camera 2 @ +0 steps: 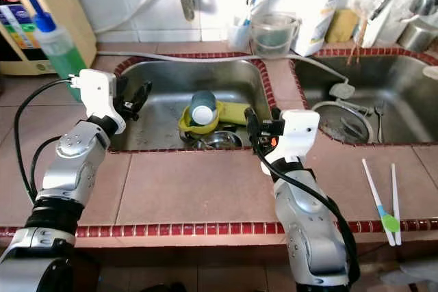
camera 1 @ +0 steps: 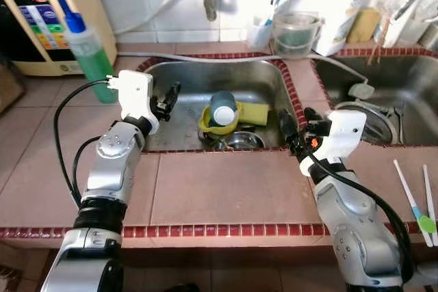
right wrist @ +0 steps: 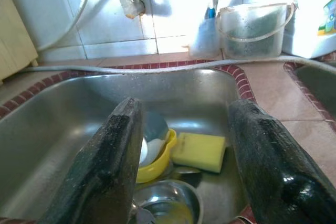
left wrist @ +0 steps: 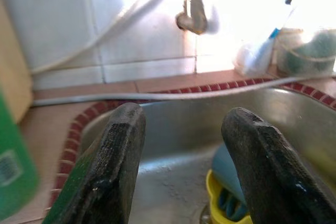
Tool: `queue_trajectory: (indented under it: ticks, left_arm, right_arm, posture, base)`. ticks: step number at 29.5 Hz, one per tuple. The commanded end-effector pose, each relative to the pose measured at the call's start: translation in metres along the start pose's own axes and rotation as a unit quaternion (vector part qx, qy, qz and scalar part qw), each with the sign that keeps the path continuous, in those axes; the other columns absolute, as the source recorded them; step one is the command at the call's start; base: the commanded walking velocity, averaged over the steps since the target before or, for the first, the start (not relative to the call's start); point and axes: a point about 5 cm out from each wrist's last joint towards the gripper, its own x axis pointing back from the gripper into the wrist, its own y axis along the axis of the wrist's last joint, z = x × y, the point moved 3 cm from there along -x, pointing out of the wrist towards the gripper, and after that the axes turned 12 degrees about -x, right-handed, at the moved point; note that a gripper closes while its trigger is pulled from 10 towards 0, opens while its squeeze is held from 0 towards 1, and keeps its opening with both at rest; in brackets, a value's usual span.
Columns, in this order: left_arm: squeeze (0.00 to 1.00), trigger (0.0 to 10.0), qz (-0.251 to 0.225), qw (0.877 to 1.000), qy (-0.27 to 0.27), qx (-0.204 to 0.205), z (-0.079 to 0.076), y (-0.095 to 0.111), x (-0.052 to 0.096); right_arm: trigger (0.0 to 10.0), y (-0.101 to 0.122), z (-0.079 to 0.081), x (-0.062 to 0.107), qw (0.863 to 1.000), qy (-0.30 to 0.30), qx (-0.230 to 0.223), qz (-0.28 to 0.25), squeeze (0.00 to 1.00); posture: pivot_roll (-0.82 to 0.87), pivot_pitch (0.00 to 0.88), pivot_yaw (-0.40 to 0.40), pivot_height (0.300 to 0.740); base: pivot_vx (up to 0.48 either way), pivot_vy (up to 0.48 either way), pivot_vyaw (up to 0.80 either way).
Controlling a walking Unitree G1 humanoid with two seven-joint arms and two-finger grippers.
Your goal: Kitchen organization
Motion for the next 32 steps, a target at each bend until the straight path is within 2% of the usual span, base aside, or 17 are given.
queue_trajectory:
  ticks: [1, 9, 10, 12, 19, 23, 25, 32]
  left_arm:
    - [0.0, 10.0, 0.003, 1.0, 0.008, 0.001, 0.001, 0.0, 0.003]
    - [0.0, 10.0, 0.008, 1.0, 0.027, -0.007, -0.006, -0.003, 0.014]
    - [0.0, 10.0, 0.009, 0.999, 0.033, -0.022, -0.005, -0.004, 0.017]
    - [0.0, 10.0, 0.01, 0.999, 0.034, -0.029, -0.005, -0.005, 0.019]
    - [0.0, 10.0, 0.02, 0.997, 0.065, -0.041, -0.001, -0.012, 0.031]
    - [0.0, 10.0, 0.024, 0.996, 0.077, -0.036, -0.001, -0.015, 0.037]
    - [0.0, 10.0, 0.025, 0.996, 0.084, -0.033, 0.001, -0.015, 0.039]
    - [0.0, 10.0, 0.025, 0.994, 0.103, -0.027, 0.001, -0.014, 0.042]
  right_arm:
    - [10.0, 0.001, -0.003, -0.001, 1.0, -0.006, 0.01, -0.005, 0.0]
    - [10.0, -0.005, -0.016, -0.005, 0.998, -0.038, 0.04, -0.009, 0.0]
    - [10.0, -0.004, -0.021, -0.004, 0.997, -0.049, 0.056, -0.014, 0.0]
    - [10.0, -0.004, -0.023, -0.003, 0.997, -0.055, 0.06, -0.018, 0.0]
    - [10.0, -0.009, -0.035, 0.006, 0.994, -0.083, 0.076, -0.019, 0.0]
    - [10.0, -0.012, -0.033, 0.007, 0.992, -0.092, 0.08, -0.024, 0.0]
    - [10.0, -0.013, -0.025, 0.006, 0.993, -0.085, 0.074, -0.029, 0.0]
    - [10.0, -0.017, -0.017, 0.001, 0.994, -0.08, 0.061, -0.031, 0.0]
  posture:
    - [-0.06, 0.052, 0.047, 0.74]
    - [-0.06, 0.027, 0.026, 0.74]
    - [-0.06, 0.027, 0.024, 0.74]
    - [-0.06, 0.029, 0.024, 0.74]
    - [-0.07, 0.03, 0.032, 0.74]
    - [-0.08, 0.024, 0.037, 0.74]
    - [-0.08, 0.02, 0.04, 0.74]
    - [-0.06, 0.013, 0.026, 0.74]
  base:
    - [0.0, 0.0, 0.0]
    - [0.0, 0.0, 0.0]
    - [0.0, 0.0, 0.0]
    - [0.0, 0.0, 0.0]
    - [0.0, 0.0, 0.0]
    - [0.0, 0.0, 0.0]
    - [0.0, 0.0, 0.0]
    - [0.0, 0.0, 0.0]
